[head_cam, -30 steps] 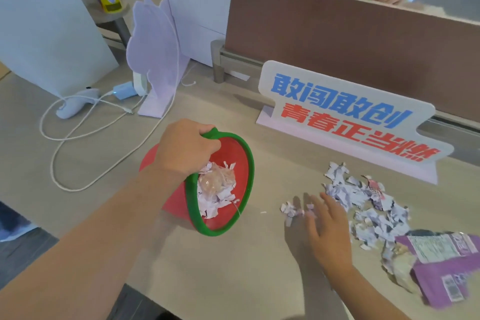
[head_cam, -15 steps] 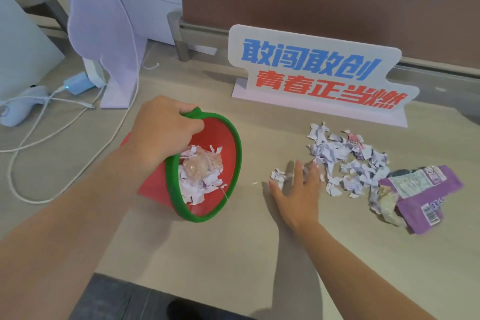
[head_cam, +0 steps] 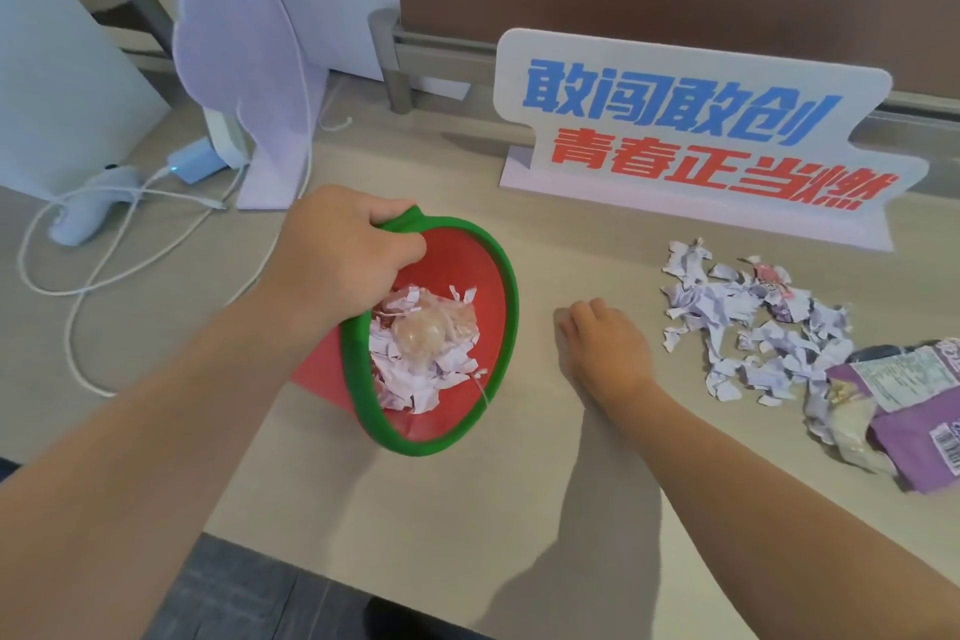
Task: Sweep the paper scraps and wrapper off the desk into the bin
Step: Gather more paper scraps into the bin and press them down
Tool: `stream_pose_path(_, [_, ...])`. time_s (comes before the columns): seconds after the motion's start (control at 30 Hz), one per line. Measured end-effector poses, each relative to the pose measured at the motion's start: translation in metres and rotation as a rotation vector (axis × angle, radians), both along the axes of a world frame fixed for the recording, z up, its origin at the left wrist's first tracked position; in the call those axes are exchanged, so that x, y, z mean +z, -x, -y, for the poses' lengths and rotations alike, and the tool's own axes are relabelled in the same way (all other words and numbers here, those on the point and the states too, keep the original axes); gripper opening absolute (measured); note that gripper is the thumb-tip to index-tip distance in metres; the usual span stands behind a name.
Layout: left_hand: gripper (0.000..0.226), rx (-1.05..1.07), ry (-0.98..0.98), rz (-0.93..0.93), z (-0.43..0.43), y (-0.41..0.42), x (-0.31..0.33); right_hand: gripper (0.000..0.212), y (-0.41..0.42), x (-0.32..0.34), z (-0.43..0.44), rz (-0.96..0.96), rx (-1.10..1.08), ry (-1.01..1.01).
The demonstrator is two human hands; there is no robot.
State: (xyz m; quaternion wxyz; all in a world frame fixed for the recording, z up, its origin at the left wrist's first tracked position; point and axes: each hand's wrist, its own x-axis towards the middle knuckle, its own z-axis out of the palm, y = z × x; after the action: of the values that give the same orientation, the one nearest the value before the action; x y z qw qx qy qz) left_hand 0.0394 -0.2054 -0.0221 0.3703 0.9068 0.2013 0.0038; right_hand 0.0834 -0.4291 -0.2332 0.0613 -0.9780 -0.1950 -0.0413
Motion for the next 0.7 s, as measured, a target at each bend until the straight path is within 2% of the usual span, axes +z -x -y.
stream_pose_path(0.1, [0.036,0.014,0.014,0.0,-0.001,0.002,0.0,0.003,-0.012,0.012,0.0,-0.21,-0.059,-0.005])
stream_pose_path(0.2, [0.037,-0.002,-0.012,-0.002,-0.001,0.002,-0.001,0.008,-0.018,0.033,-0.005,-0.4,-0.193,-0.197])
stream_pose_path(0.27, [0.039,-0.003,-0.012,0.0,-0.002,0.002,-0.002,0.014,-0.005,0.065,-0.022,-0.369,-0.276,-0.439])
stream_pose_path(0.37, [0.039,-0.007,-0.015,0.012,-0.002,0.002,-0.001,0.021,0.025,0.111,-0.068,-0.306,-0.146,-0.72])
stream_pose_path(0.47, [0.039,-0.018,-0.029,-0.001,0.001,0.001,0.0,0.029,0.039,0.121,-0.116,-0.383,0.036,-0.744])
stream_pose_path(0.6, [0.041,-0.039,-0.048,-0.002,0.006,-0.001,-0.003,0.061,0.045,0.118,-0.143,-0.406,0.191,-0.564])
stream_pose_path(0.63, [0.04,-0.037,-0.064,0.004,0.007,-0.001,-0.003,0.062,0.046,0.118,-0.142,-0.374,0.227,-0.559])
stream_pose_path(0.7, [0.035,-0.031,-0.079,0.001,0.007,-0.003,-0.004,0.048,0.049,0.125,-0.132,-0.294,0.277,-0.675])
